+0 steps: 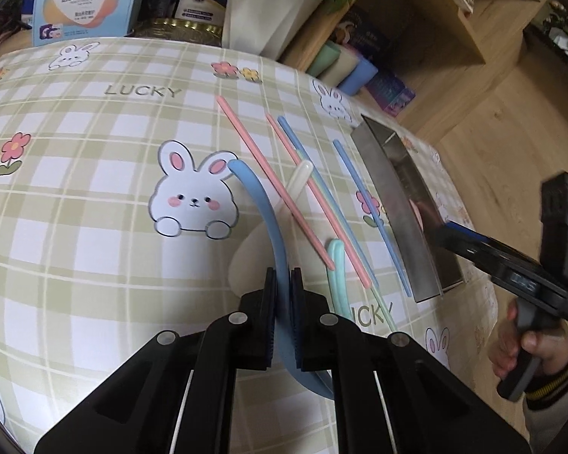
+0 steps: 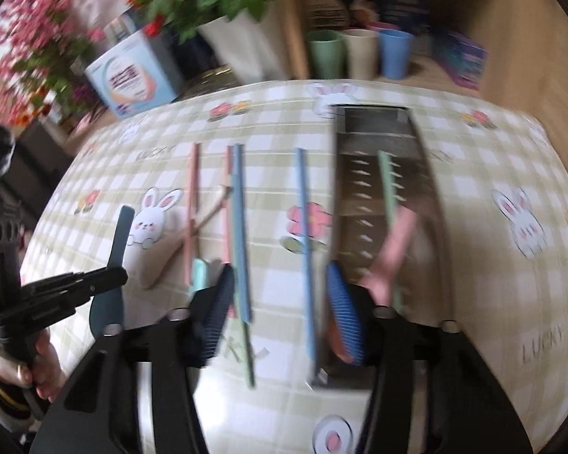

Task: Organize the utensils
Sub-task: 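Close the right tool on a blue chopstick and lift it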

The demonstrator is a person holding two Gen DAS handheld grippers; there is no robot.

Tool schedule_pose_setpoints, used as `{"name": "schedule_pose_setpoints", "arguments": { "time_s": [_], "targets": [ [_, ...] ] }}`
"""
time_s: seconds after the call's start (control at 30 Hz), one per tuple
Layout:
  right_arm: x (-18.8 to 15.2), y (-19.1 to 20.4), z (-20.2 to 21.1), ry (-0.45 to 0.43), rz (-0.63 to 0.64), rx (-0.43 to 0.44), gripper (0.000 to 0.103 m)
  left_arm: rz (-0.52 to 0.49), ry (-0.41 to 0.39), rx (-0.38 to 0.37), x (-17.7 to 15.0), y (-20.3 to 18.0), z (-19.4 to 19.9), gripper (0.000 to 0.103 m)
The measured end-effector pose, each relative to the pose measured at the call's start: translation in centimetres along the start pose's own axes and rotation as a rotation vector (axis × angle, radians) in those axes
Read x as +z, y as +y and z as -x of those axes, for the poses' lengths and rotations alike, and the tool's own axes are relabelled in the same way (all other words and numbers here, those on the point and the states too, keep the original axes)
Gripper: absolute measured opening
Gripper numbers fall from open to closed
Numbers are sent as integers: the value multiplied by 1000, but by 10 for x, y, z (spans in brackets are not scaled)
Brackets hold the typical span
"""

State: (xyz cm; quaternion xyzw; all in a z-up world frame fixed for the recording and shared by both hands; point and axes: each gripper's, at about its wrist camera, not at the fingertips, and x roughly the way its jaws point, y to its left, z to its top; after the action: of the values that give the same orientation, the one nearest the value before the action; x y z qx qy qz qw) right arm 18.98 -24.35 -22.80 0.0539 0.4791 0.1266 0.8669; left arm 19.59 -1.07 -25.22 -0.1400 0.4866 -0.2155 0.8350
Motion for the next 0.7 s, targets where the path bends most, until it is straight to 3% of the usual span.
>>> {"name": "schedule_pose_setpoints", "arguments": {
  "time_s": [0.13,0.3,0.53,0.7],
  "targets": [
    [20,23,-33,39,83,4,25,12,-27,-9,3,9,9,7],
    [41,33,-73,92,108,-42,17,21,-58,-18,7,17,18,7],
    [47,30,-102,147,97,-68,16,43,-69,-38,10,27,20,7],
    [51,31,-107,135,89,-76,16,53,-60,-48,9,29,15,7]
  ]
}}
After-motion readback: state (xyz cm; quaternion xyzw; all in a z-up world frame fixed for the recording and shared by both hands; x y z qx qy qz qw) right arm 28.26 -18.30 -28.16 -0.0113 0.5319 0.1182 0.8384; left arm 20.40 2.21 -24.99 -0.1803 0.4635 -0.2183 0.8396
